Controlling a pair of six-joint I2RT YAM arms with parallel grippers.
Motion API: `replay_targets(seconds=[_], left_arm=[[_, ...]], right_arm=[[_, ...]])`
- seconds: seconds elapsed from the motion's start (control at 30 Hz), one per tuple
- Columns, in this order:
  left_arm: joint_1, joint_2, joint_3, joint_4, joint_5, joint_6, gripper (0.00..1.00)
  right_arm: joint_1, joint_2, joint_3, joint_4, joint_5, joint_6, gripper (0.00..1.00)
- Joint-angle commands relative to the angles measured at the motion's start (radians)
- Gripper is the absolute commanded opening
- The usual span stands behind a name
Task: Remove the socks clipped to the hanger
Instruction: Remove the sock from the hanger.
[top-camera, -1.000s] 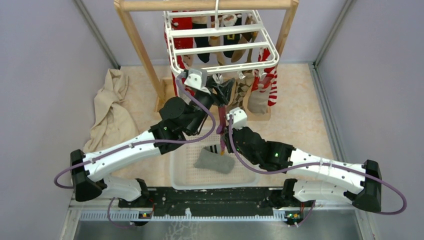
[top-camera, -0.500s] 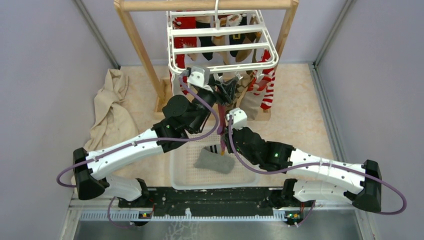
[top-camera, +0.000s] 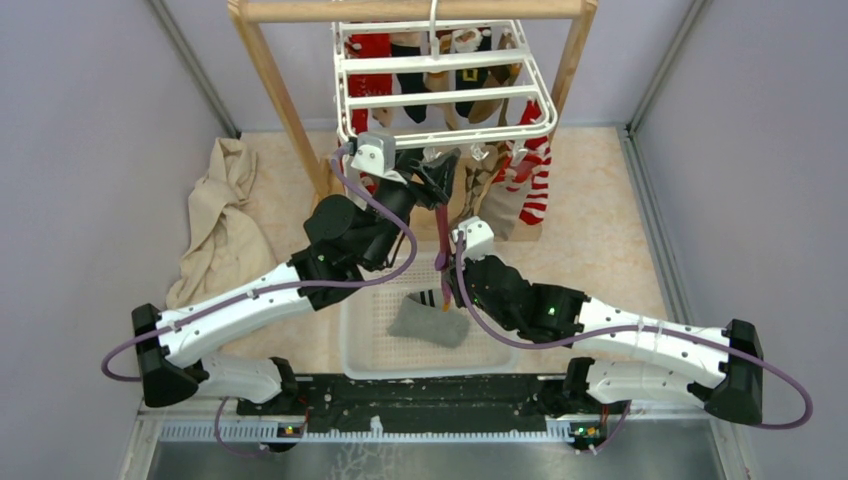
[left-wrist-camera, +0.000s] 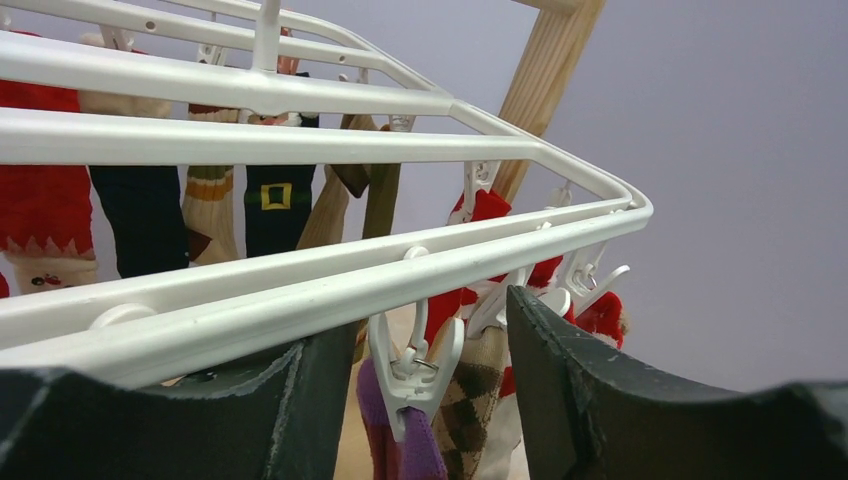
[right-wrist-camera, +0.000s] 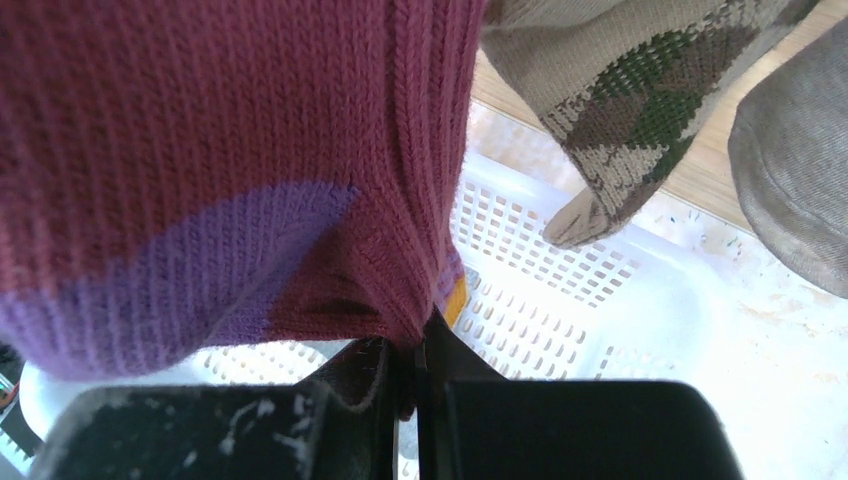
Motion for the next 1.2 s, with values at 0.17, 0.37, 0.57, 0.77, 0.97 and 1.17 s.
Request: replay_targets(seconds=[0.17, 0.37, 0.57, 0.77, 0.97, 1.17], left_arm=[[0.016, -0.003, 0.012, 0.026, 0.008, -0.004, 0.54], [0.025, 0.016, 0.03, 0.017, 0.024, -0.017, 0.44], [0.03, 0.032, 0.056, -0.01, 0.03, -0.027, 0.31], [0.033, 0.031, 0.07, -0.036, 0.032, -0.035, 0.05], [0.033, 0.025, 0.083, -0.061, 0.027, -0.036, 0.04], [0.032, 0.013, 0.079, -0.084, 0.035, -0.057, 0.04]], right_arm=[[0.013, 0.0, -0.007, 0.031, -0.008, 0.012, 0.0], [0.013, -0.006, -0.007, 0.022, -0.004, 0.012, 0.0], [0.013, -0.013, -0.007, 0.019, -0.002, 0.012, 0.0], [0.013, -0.016, -0.01, 0.021, -0.002, 0.011, 0.0], [0.013, -0.023, -0.025, 0.021, -0.014, 0.018, 0.0], [0.013, -0.03, -0.079, 0.031, -0.103, 0.025, 0.0]])
